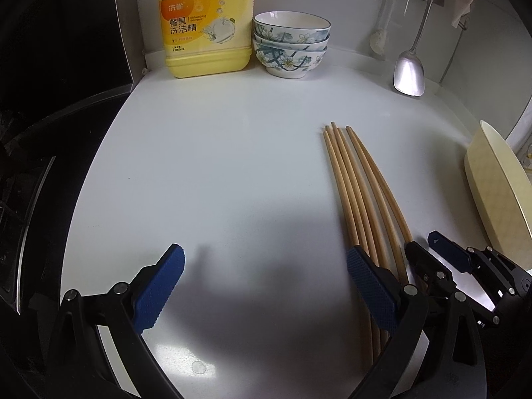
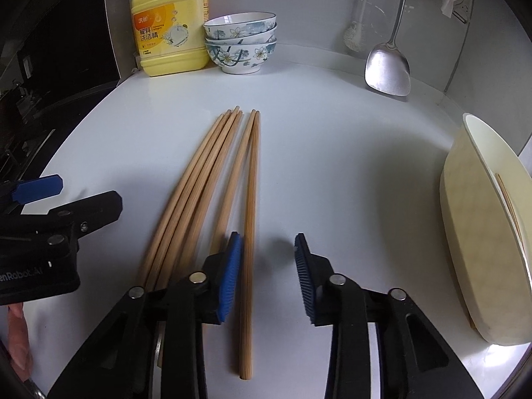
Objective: Organize utensils
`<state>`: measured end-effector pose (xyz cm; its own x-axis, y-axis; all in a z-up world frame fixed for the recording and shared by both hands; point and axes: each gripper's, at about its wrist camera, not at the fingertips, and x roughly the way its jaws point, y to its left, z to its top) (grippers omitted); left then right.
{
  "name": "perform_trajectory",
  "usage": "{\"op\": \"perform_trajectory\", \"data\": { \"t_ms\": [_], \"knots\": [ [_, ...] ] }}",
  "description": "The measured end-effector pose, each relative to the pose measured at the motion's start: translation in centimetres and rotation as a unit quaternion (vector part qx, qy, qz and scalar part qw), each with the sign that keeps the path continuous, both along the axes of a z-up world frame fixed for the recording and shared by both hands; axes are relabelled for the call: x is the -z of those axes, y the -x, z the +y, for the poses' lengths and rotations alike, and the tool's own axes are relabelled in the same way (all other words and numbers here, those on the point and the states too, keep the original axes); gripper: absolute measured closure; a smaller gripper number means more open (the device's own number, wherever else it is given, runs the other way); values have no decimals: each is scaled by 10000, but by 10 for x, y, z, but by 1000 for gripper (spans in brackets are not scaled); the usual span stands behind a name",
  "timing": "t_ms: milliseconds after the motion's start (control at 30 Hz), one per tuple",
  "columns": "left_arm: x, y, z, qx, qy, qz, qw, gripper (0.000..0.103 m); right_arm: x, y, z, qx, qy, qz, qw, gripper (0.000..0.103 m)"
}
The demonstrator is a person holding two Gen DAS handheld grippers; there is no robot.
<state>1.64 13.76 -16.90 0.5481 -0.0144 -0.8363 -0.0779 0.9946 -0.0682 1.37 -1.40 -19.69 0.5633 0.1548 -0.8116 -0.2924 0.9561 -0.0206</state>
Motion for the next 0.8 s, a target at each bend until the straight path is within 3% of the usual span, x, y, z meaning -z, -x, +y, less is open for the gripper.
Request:
{"op": "perform_trajectory", "data": {
  "t_ms": [133, 800],
  "knots": [
    [5, -6, -7, 34, 69, 73, 9999, 7, 1, 0, -5, 38, -47, 10, 10000, 93],
    [21, -17, -24, -18, -206, 162, 9997, 6, 3, -1, -30, 206, -245, 53, 9995, 94]
  ]
}}
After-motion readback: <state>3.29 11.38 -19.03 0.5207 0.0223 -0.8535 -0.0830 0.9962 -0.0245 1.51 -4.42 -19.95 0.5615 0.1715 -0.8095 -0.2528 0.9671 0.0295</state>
